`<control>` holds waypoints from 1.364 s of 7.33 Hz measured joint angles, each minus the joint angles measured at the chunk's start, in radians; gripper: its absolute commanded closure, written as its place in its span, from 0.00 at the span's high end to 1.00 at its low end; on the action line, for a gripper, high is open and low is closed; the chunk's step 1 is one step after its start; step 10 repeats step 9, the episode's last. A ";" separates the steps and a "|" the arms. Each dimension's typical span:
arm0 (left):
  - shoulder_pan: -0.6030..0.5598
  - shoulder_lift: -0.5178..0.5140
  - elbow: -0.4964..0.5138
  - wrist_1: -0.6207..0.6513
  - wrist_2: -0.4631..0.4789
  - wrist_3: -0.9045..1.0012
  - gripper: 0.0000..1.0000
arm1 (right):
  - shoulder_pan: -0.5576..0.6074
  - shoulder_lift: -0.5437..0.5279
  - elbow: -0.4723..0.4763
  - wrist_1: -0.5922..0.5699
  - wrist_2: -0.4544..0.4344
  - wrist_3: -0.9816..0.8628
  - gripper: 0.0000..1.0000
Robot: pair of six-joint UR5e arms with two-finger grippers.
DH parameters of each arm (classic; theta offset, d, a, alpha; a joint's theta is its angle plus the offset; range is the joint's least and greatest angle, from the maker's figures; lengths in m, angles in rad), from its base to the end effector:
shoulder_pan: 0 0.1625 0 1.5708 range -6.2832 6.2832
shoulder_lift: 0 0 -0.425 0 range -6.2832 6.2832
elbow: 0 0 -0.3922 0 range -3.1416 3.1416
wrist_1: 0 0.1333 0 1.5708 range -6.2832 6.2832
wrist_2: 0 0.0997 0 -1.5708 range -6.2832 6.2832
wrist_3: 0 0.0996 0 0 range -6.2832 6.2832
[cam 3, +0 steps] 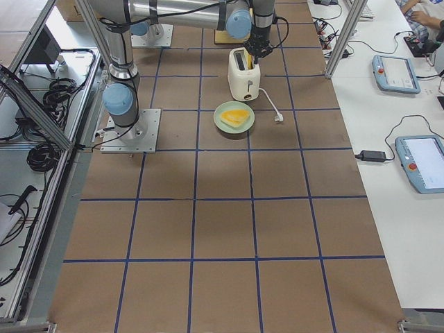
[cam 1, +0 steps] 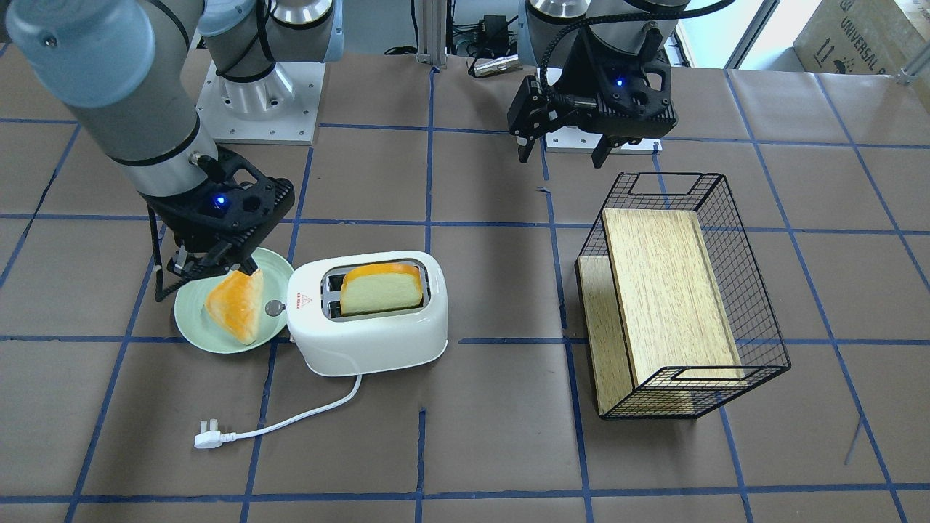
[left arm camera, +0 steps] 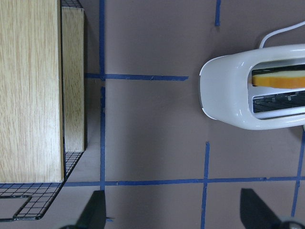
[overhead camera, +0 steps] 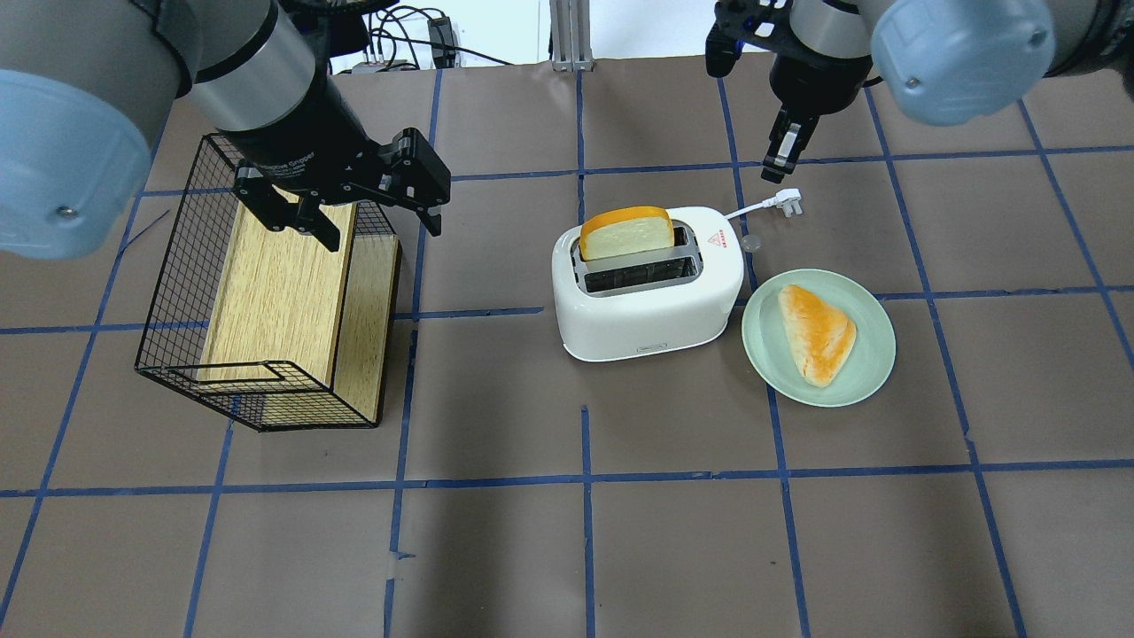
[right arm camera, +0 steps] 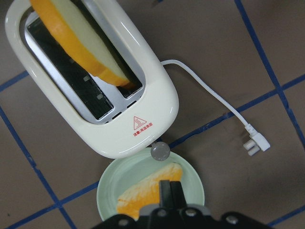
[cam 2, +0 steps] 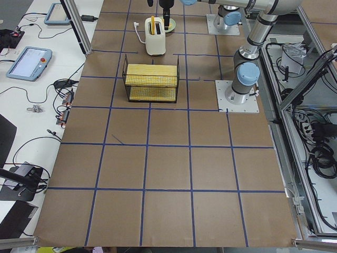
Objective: Press toaster with right arm
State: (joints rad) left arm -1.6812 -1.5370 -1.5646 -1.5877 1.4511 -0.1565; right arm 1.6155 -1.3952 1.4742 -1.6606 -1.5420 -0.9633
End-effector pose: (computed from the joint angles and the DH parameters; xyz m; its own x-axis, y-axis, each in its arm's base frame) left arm -0.1971 -0.4606 0.5064 -0.9916 -0.0441 0.1215 -0.0450 0.9990 -0.0042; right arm 0.1613 -0.5593 0.4515 -0.5333 -0.8459 -0.0076 -0.8454 0.5333 -0.0298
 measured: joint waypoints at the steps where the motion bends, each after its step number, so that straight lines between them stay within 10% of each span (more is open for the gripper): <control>1: 0.000 0.000 0.000 0.000 0.000 0.000 1.00 | 0.000 -0.036 -0.004 0.052 0.001 0.132 0.08; 4: 0.000 0.000 0.000 0.000 0.000 0.000 1.00 | -0.029 -0.084 -0.035 0.146 0.008 0.567 0.11; 6: 0.000 0.000 0.000 0.000 0.000 0.000 1.00 | -0.043 -0.074 -0.050 0.155 -0.004 0.751 0.42; 8: 0.000 0.000 0.000 0.000 0.000 0.000 1.00 | -0.044 -0.074 -0.049 0.148 -0.009 0.837 1.00; 10: 0.000 0.000 0.000 0.000 0.000 0.000 1.00 | -0.044 -0.072 -0.047 0.145 -0.009 0.853 1.00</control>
